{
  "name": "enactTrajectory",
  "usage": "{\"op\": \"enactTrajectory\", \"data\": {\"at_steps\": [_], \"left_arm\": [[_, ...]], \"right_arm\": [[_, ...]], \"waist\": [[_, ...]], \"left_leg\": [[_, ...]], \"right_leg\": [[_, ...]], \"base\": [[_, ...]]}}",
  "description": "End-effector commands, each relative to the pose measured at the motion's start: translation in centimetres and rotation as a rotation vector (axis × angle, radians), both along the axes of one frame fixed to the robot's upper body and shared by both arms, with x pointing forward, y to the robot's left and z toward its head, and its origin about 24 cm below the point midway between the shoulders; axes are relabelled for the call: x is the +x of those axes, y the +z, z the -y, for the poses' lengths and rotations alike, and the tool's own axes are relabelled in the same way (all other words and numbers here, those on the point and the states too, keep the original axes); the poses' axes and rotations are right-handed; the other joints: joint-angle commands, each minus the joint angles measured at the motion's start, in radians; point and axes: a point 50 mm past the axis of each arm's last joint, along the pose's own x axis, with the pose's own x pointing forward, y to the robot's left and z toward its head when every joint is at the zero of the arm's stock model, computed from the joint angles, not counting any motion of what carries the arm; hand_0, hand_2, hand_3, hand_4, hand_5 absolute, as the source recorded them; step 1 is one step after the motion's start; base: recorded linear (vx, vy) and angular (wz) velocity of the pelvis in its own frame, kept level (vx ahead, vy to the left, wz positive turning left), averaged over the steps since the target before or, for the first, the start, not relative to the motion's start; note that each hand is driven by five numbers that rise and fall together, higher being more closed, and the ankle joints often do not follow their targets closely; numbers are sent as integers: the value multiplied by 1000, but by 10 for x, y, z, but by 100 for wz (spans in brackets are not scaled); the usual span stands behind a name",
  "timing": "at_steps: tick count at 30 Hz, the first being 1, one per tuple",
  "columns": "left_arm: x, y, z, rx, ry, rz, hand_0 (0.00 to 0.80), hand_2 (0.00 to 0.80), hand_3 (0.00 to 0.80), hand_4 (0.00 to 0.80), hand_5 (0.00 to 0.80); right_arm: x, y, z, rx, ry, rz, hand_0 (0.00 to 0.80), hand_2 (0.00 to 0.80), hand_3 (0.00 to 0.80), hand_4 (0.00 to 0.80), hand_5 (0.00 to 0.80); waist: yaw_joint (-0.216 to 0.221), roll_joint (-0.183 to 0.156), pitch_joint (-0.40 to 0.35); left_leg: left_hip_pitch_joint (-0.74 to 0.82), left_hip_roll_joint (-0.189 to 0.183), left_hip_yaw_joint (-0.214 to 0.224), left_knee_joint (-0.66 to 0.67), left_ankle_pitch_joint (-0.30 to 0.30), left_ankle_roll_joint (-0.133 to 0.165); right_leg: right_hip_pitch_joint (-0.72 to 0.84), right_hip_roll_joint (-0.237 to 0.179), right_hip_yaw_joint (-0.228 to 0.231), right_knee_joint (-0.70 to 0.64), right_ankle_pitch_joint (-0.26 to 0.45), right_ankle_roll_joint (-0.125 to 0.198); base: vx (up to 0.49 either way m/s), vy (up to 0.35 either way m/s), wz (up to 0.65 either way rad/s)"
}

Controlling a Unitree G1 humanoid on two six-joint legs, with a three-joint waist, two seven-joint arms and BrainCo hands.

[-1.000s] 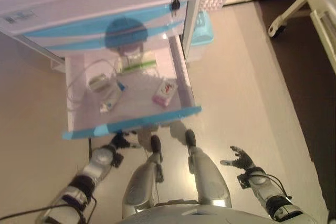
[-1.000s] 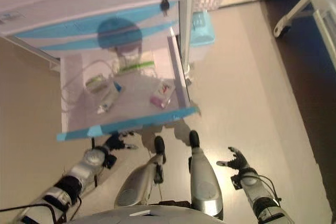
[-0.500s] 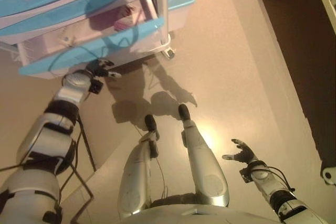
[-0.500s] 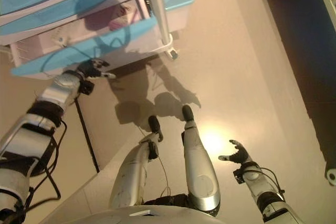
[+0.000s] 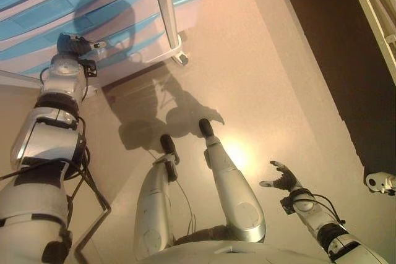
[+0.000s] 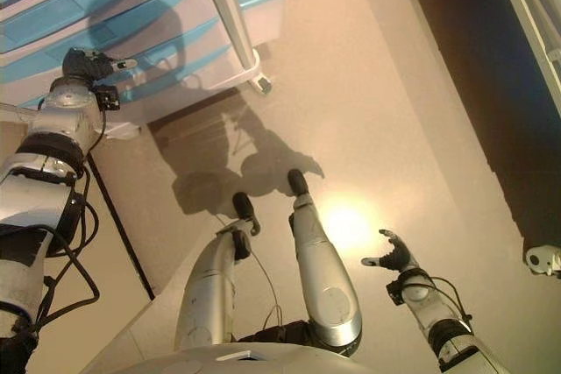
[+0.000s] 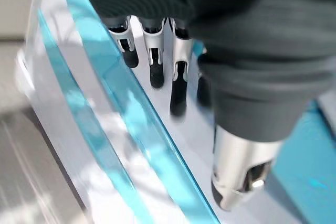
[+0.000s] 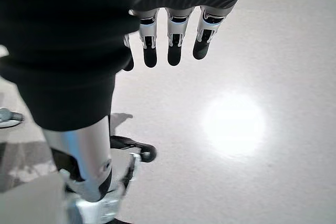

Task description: Open the drawer and pick up the medicine

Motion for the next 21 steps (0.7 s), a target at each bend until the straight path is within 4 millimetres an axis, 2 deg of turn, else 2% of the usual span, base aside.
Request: {"op": "enactTrajectory", "data": {"at_steps": [1, 3, 4, 5, 6, 7, 8, 9, 10, 11, 13, 15, 17, 18, 19, 21], "left_arm": [[-16, -26, 12, -158, -174, 147, 0, 0, 0, 0, 0], [-32, -78, 33, -214, -271, 71, 0, 0, 0, 0, 0], [-39, -97, 40, -235, -291, 37, 0, 0, 0, 0, 0], [-56, -130, 51, -267, -322, -31, 0, 0, 0, 0, 0], [-70, -155, 57, -306, -331, -94, 0, 0, 0, 0, 0], [-79, -170, 60, -327, -333, -139, 0, 0, 0, 0, 0], [-100, -200, 66, -355, -342, -233, 0, 0, 0, 0, 0], [-111, -213, 67, -372, -325, -271, 0, 0, 0, 0, 0], [-131, -237, 70, -366, -312, -373, 0, 0, 0, 0, 0], [-141, -247, 71, -359, -310, -412, 0, 0, 0, 0, 0], [-178, -280, 68, -424, -210, -558, 0, 0, 0, 0, 0], [-212, -303, 65, -447, -143, -675, 0, 0, 0, 0, 0], [-242, -321, 68, -490, -99, -785, 0, 0, 0, 0, 0], [-249, -325, 69, -493, -102, -812, 0, 0, 0, 0, 0], [-270, -335, 76, -502, -110, -910, 0, 0, 0, 0, 0], [-285, -342, 83, -490, -157, -995, 0, 0, 0, 0, 0]], "right_arm": [[-12, -6, -7, 34, -37, 0, 0, 0, 0, 0, 0], [-10, -5, -8, 57, -51, 15, 0, 0, 0, 0, 0], [-9, -5, -9, 68, -54, 16, 0, 0, 0, 0, 0], [-10, -6, -11, 89, -59, 11, 0, 0, 0, 0, 0], [-12, -8, -11, 110, -62, 4, 0, 0, 0, 0, 0], [-14, -9, -12, 124, -61, -2, 0, 0, 0, 0, 0], [-19, -12, -13, 150, -57, -17, 0, 0, 0, 0, 0], [-21, -13, -13, 161, -59, -26, 0, 0, 0, 0, 0], [-25, -16, -14, 183, -54, -45, 0, 0, 0, 0, 0], [-27, -17, -14, 190, -50, -58, 0, 0, 0, 0, 0], [-37, -24, -19, 217, -27, -101, 0, 0, 0, 0, 0], [-46, -32, -24, 228, -16, -150, 0, 0, 0, 0, 0], [-54, -40, -29, 235, -16, -193, 0, 0, 0, 0, 0], [-56, -42, -30, 238, -17, -204, 0, 0, 0, 0, 0], [-60, -46, -34, 246, -25, -227, 0, 0, 0, 0, 0], [-60, -48, -39, 252, -30, -240, 0, 0, 0, 0, 0]], "waist": [[38, 7, -72], [68, 17, -87], [78, 19, -94], [97, 20, -114], [113, 22, -129], [120, 23, -136], [135, 25, -160], [142, 27, -176], [154, 31, -201], [160, 33, -213], [181, 34, -255], [200, 31, -293], [216, 26, -329], [221, 25, -338], [236, 21, -365], [249, 16, -386]], "left_leg": [[113, -68, -9, -66, -95, 42], [149, -76, -32, -95, -85, 36], [163, -79, -40, -105, -81, 34], [189, -84, -53, -128, -70, 31], [214, -88, -66, -145, -65, 28], [235, -89, -75, -156, -64, 27], [269, -89, -87, -177, -57, 23], [281, -88, -92, -190, -52, 21], [312, -87, -103, -215, -46, 17], [328, -88, -109, -227, -42, 16], [369, -87, -129, -257, -33, 11], [402, -87, -146, -282, -26, 8], [428, -87, -157, -305, -19, 3], [436, -87, -160, -313, -17, 2], [456, -85, -165, -335, -11, -1], [478, -82, -171, -361, -5, -4]], "right_leg": [[60, 12, -4, -37, -22, -25], [107, -5, -27, -66, -20, -24], [126, -11, -36, -76, -19, -23], [160, -22, -52, -96, -16, -22], [192, -27, -66, -111, -19, -21], [217, -30, -76, -119, -23, -21], [260, -35, -95, -139, -25, -23], [276, -36, -102, -149, -24, -24], [315, -37, -118, -168, -29, -26], [335, -38, -126, -179, -30, -27], [384, -40, -150, -202, -35, -30], [423, -43, -172, -224, -35, -30], [454, -47, -192, -248, -31, -27], [463, -48, -197, -255, -30, -26], [487, -50, -212, -276, -26, -23], [511, -52, -226, -299, -20, -17]], "base": [[11, -87, 6], [25, -79, 11], [58, -95, 18], [80, -106, 21], [91, -106, 21], [120, -108, 27], [111, -87, 33], [140, -96, 40], [103, -63, 38], [107, -78, 36], [86, -91, 29], [74, -88, 33], [44, -65, 35], [40, -73, 34], [30, -62, 34], [-7, -59, 28]]}}
